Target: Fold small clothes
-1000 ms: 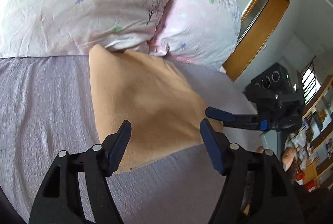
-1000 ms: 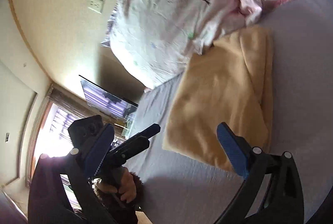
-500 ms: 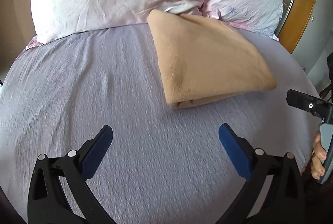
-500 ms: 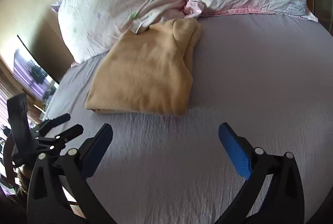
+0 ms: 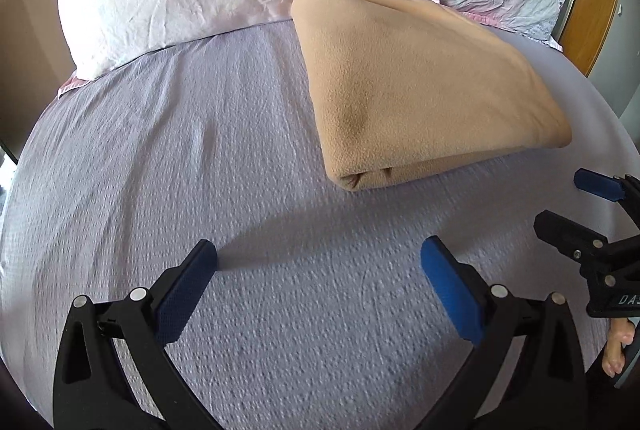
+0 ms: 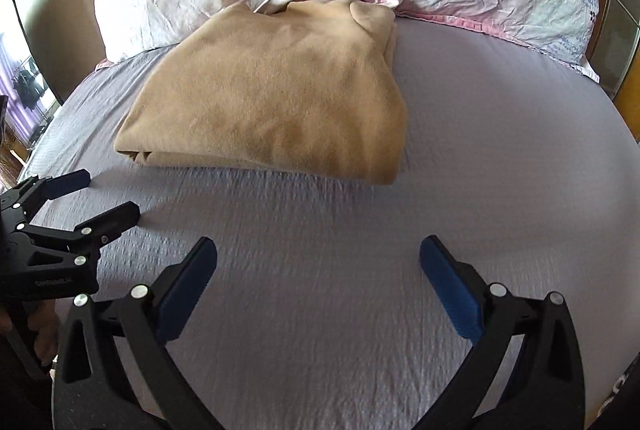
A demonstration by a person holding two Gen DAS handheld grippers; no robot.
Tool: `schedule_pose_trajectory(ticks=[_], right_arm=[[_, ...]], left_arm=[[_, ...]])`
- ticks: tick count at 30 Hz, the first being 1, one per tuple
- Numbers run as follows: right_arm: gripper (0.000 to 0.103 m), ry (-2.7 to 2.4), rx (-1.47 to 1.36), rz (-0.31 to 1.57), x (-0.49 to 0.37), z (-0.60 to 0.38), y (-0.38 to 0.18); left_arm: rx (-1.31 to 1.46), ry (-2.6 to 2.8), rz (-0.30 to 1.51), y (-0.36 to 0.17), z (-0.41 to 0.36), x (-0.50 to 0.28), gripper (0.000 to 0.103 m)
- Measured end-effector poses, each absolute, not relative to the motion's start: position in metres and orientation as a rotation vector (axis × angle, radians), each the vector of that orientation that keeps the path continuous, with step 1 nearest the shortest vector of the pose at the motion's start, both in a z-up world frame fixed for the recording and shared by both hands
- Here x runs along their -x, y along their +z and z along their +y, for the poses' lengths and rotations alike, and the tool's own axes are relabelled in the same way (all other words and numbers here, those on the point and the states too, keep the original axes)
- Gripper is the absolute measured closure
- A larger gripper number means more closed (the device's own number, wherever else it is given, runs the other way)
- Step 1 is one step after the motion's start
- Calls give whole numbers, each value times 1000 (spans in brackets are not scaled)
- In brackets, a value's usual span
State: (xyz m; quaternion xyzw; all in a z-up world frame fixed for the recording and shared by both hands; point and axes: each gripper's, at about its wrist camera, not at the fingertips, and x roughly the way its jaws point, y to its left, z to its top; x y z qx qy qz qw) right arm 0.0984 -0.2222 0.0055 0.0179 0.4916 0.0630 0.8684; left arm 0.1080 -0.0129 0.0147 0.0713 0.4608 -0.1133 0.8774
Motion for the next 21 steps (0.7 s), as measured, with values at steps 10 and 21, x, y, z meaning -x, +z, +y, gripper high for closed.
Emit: schedule_pose_trajectory(ticks=[10,21], right_arm=[[2,97,33,1020,-98,-215,5],[2,91,30,1019,-99,-216,6]], left_arm=[[-152,-239,960,15,-13,-107,1],[-152,-239,961,16,-13,-107,1]])
